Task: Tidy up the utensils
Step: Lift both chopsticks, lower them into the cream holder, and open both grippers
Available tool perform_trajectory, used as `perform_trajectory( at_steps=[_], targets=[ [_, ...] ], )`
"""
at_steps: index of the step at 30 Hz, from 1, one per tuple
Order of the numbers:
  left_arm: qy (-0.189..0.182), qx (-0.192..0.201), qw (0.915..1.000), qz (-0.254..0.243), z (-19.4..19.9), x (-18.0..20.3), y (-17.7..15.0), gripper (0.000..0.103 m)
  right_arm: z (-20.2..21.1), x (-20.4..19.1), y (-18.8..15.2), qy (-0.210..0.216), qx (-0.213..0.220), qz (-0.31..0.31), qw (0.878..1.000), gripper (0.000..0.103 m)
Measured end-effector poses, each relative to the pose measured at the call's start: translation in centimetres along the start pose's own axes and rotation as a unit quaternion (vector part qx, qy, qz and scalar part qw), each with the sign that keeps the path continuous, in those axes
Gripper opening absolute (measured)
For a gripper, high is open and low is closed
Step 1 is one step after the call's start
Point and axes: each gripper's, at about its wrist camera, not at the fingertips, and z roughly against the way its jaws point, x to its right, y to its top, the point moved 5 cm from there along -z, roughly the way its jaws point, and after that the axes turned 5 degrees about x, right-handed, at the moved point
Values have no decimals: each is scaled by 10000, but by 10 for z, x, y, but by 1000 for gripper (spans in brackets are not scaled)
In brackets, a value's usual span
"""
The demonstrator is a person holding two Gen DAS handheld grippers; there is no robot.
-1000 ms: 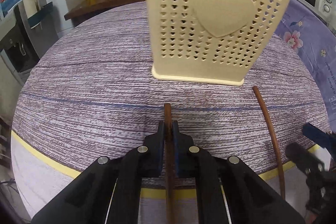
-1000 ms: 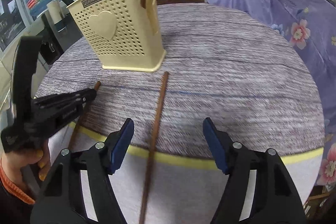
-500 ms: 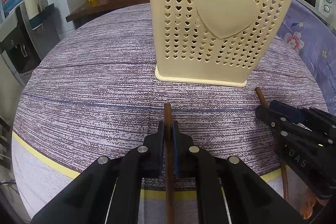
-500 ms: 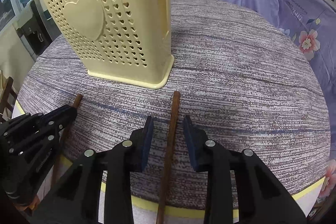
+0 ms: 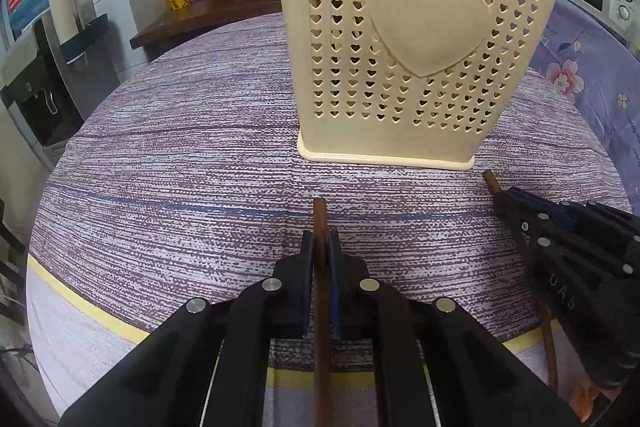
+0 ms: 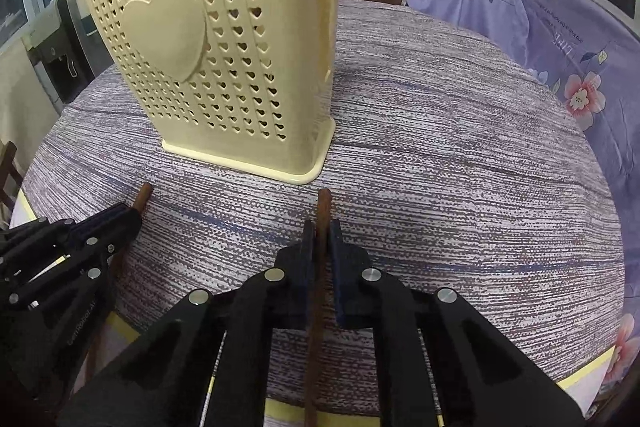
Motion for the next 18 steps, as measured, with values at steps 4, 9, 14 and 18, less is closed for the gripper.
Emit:
perform_trajectory(
  at_steps=[4,9,14,18],
  targets=[
    [-124,-10,9998,179,4,-2,1,8,14,4,5,325,194,-189,9991,8],
    [-295,389,9983,327,37,-7,12,8,48,8,14,713,487,-319,9958,8],
    [-627,990,9919,489,99,-17,27,8,102,17,22,1075,929,-449,9888,8],
    [-844,1459,9841,563,147,-25,36,8,155,26,24,1331,1328,-472,9810,8]
  ],
)
